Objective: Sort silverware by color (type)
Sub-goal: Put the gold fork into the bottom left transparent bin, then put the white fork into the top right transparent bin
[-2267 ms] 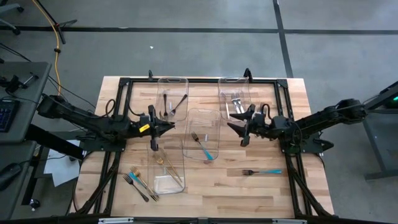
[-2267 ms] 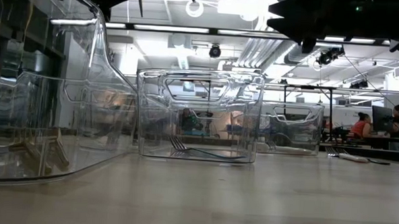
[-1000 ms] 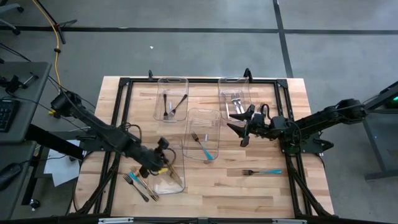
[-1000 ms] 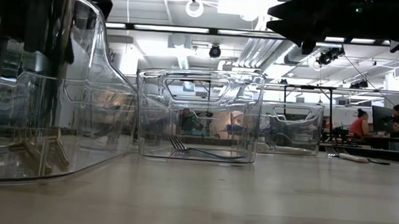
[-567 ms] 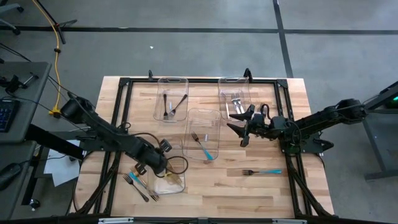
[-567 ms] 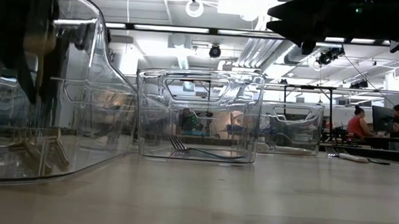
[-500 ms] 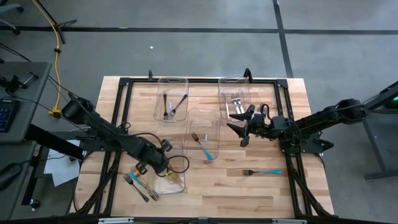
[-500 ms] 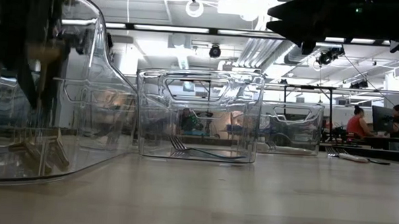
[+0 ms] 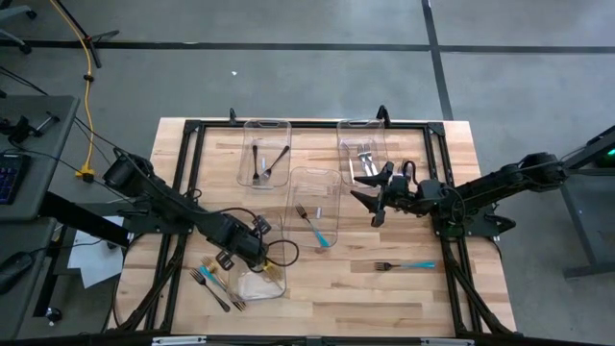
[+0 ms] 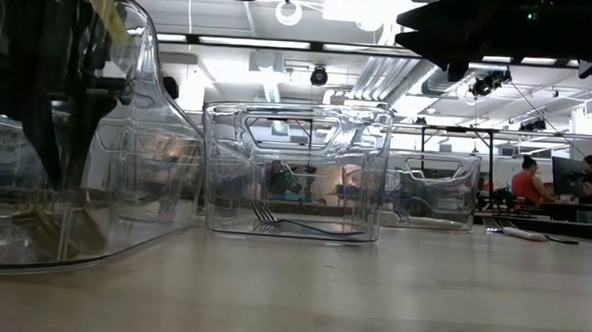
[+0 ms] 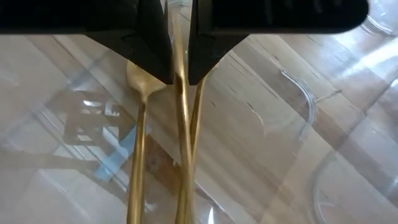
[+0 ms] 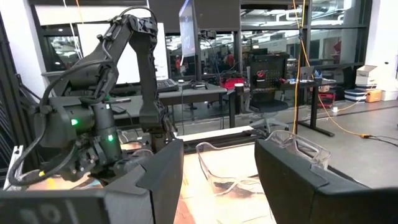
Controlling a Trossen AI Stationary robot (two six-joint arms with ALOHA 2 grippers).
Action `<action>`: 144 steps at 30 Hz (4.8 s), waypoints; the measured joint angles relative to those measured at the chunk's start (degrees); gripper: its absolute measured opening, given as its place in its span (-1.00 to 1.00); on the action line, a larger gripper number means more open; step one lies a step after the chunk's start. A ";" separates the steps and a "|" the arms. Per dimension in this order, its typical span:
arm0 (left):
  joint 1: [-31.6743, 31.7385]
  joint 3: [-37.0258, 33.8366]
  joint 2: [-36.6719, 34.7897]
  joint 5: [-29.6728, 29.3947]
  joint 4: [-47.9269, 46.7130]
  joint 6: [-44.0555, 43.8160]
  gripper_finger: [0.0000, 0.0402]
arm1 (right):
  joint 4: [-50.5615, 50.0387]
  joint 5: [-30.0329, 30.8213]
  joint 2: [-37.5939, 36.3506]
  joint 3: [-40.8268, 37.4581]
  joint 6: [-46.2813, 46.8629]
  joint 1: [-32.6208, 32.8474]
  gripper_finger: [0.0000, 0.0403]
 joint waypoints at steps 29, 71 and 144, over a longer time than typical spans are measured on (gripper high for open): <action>-1.98 6.72 -27.19 -26.20 5.65 -15.08 -0.98 | -1.49 0.01 0.00 0.00 1.64 0.00 -0.03; 19.60 -40.89 -43.77 -3.03 84.75 -17.73 -1.00 | -3.42 0.38 0.00 0.00 1.66 -1.90 -0.03; 20.15 -40.87 -43.32 -3.06 84.67 -18.10 -1.00 | -95.51 15.57 1.97 5.03 106.13 13.31 -0.03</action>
